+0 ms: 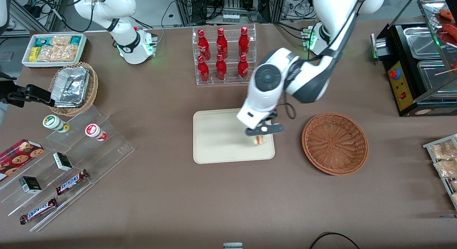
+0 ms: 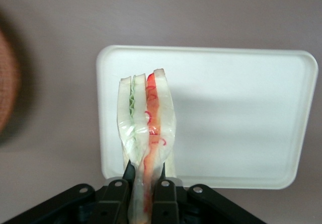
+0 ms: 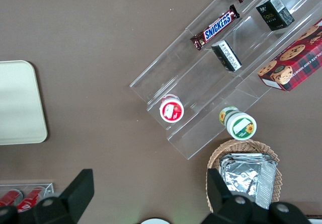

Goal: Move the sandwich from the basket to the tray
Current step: 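Lower the sandwich onto the tray center and open the left gripper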

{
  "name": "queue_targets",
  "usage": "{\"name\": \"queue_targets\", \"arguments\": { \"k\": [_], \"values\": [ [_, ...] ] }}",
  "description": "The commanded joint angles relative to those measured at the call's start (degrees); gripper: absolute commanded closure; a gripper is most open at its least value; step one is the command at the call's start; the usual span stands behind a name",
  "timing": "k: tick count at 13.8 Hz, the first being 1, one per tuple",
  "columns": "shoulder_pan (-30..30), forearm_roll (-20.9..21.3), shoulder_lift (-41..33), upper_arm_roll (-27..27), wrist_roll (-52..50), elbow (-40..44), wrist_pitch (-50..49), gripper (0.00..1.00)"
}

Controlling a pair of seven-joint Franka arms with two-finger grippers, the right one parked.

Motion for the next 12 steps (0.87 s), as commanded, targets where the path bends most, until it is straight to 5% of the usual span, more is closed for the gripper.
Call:
{"name": "queue_targets", "arguments": {
  "k": [1, 4, 11, 12],
  "values": [
    [-4.6, 1.3, 7.7, 1.1, -0.5, 8.3, -0.6, 1.00],
    [-7.1, 6.5, 12.8, 1.1, -3.5, 10.2, 2.0, 1.00],
    [-10.1, 9.9, 18.2, 1.1, -5.3, 9.8, 6.5, 1.00],
    [-10.2, 9.8, 18.3, 1.1, -5.6, 9.7, 6.5, 0.71]
  ]
}}
